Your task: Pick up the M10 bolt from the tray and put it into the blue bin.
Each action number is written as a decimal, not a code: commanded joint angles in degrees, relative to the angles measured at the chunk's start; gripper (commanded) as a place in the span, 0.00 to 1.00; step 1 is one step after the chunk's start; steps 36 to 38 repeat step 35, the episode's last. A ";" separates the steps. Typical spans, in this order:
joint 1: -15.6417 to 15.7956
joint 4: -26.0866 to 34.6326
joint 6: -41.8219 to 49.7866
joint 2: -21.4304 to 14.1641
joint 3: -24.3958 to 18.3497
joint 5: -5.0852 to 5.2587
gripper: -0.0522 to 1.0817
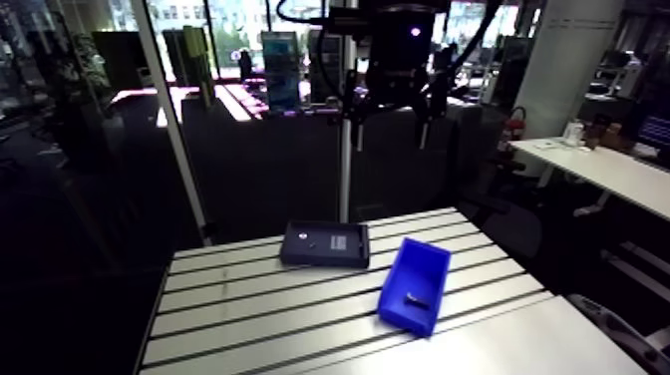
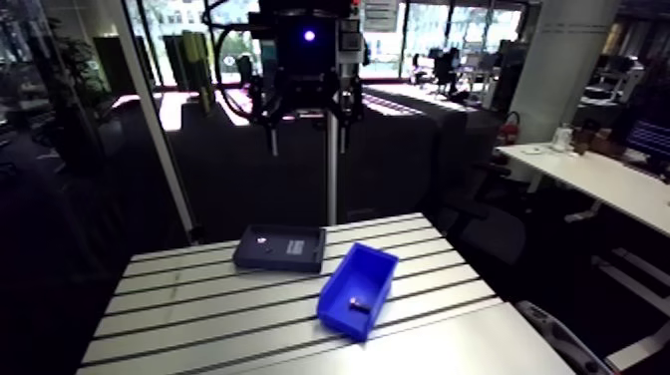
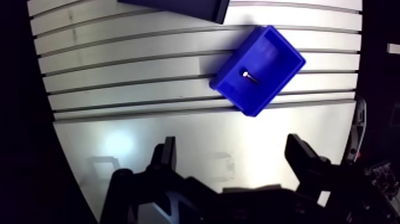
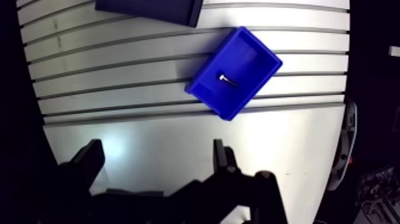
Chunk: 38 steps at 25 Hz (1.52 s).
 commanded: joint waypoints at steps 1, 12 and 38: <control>5.58 1.02 3.99 1.97 -5.31 0.11 0.06; 7.69 2.60 4.43 1.97 -7.68 -0.16 0.06; 7.95 2.34 4.43 1.97 -6.72 -0.24 0.06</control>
